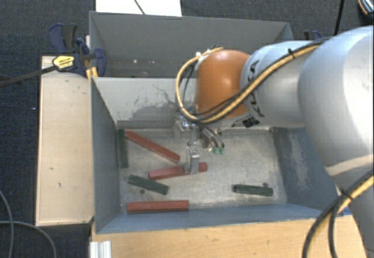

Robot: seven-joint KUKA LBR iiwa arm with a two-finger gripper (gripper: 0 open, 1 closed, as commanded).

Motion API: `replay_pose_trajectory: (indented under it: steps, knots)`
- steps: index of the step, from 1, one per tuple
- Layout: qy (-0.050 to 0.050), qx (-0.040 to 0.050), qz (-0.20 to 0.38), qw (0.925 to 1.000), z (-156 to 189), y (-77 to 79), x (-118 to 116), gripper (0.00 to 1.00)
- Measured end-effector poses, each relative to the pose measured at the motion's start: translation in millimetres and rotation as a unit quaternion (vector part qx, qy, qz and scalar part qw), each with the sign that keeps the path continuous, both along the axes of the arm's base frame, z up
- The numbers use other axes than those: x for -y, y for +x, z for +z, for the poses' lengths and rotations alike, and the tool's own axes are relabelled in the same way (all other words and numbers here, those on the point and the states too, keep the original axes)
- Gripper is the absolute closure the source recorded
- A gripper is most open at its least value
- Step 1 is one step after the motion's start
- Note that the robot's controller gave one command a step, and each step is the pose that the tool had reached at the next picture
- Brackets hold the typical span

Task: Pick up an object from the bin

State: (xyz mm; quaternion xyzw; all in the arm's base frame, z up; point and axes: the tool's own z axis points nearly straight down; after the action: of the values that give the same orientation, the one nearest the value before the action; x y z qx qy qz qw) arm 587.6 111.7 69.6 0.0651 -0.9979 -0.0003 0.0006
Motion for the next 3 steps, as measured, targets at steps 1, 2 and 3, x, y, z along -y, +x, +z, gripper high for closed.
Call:
replay_pose_trajectory:
  steps: [1, 2, 3]
  knots:
    - [0.001, 0.0006, -0.085, 0.9964, 3, -33.4, -48, 0.00]
    - [-0.001, 0.0014, -0.089, 0.9960, 3, -32.3, -44, 1.00]
    - [0.002, 0.0056, -0.076, 0.9971, 136, -30.1, -74, 1.00]
